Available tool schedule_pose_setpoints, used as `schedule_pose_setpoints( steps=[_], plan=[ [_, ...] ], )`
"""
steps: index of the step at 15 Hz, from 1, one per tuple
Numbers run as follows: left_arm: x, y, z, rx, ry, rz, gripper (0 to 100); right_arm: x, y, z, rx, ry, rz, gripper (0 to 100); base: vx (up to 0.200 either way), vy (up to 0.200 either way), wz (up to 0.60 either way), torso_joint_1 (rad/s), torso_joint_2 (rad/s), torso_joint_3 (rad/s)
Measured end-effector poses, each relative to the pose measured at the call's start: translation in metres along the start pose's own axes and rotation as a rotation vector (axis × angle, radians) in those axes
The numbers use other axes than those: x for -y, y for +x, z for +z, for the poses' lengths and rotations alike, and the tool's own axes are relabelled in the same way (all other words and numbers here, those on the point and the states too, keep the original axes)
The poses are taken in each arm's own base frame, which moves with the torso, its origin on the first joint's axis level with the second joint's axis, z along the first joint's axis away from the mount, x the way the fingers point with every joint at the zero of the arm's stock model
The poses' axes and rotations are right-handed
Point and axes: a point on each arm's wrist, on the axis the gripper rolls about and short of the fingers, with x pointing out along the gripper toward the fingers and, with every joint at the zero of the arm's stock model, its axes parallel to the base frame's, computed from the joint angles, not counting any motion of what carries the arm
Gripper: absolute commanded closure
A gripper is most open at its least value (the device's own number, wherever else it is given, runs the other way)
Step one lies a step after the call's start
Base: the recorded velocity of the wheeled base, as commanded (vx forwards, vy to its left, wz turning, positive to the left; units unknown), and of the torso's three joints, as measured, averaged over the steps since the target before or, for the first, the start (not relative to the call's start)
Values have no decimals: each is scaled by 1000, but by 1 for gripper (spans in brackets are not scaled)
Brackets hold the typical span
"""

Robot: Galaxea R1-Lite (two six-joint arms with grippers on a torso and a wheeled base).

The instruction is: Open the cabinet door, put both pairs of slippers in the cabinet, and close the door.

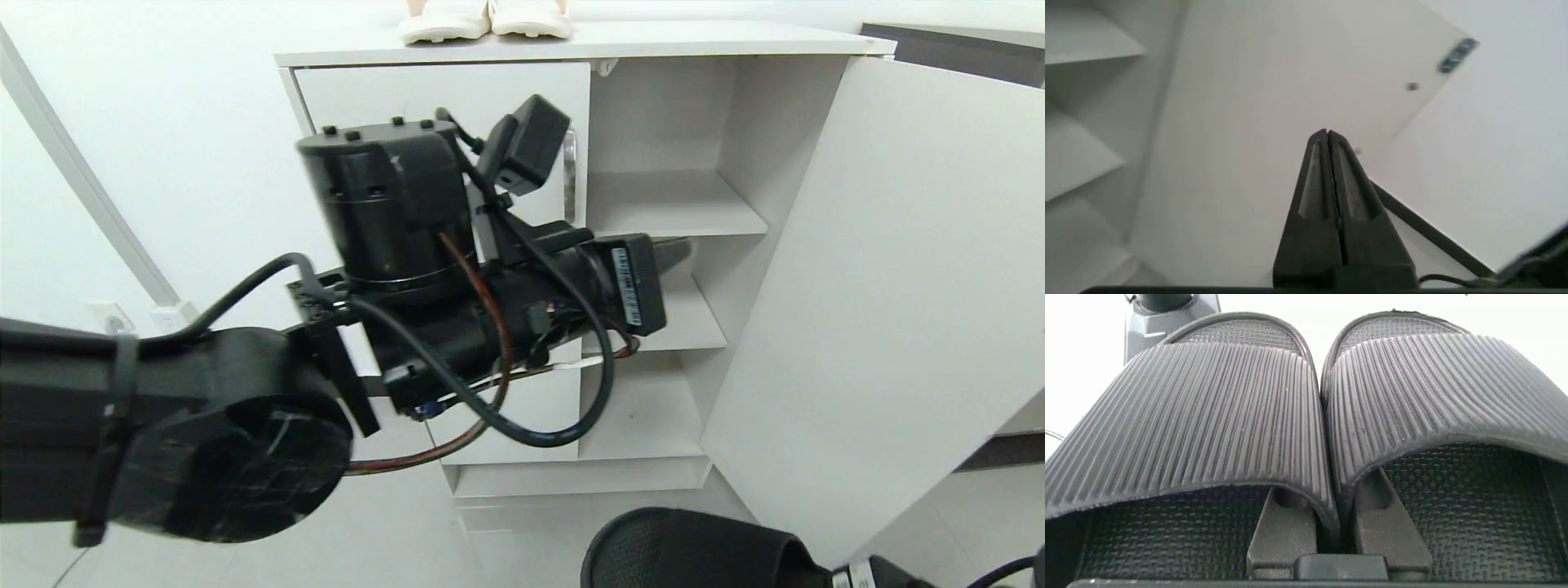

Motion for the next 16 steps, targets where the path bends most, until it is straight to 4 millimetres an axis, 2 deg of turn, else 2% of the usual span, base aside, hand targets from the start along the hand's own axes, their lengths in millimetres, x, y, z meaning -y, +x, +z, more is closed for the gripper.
schedule_pose_setpoints(
  steps=[3, 6, 8, 11, 13, 16],
  plan=[
    [-6, -61, 9, 0, 2, 111, 100, 27, 10, 7, -5, 112, -261, 100, 0, 0, 0, 0, 0, 0],
    [-6, -139, 16, 16, 8, 266, 100, 46, 37, 23, 24, 216, -451, 100, 0, 0, 0, 0, 0, 0],
    [-3, -194, 14, 17, 9, 389, 100, 59, 59, 30, 33, 265, -609, 100, 0, 0, 0, 0, 0, 0],
    [13, -267, -6, 7, 1, 609, 100, 68, 81, 32, 37, 307, -676, 100, 0, 0, 0, 0, 0, 0],
    [26, -305, -26, 40, 12, 789, 100, 69, 86, 28, 20, 306, -677, 100, 0, 0, 0, 0, 0, 0],
    [31, -339, -72, 46, 135, 1109, 100, 68, 88, 25, 4, 301, -676, 100, 0, 0, 0, 0, 0, 0]
  ],
)
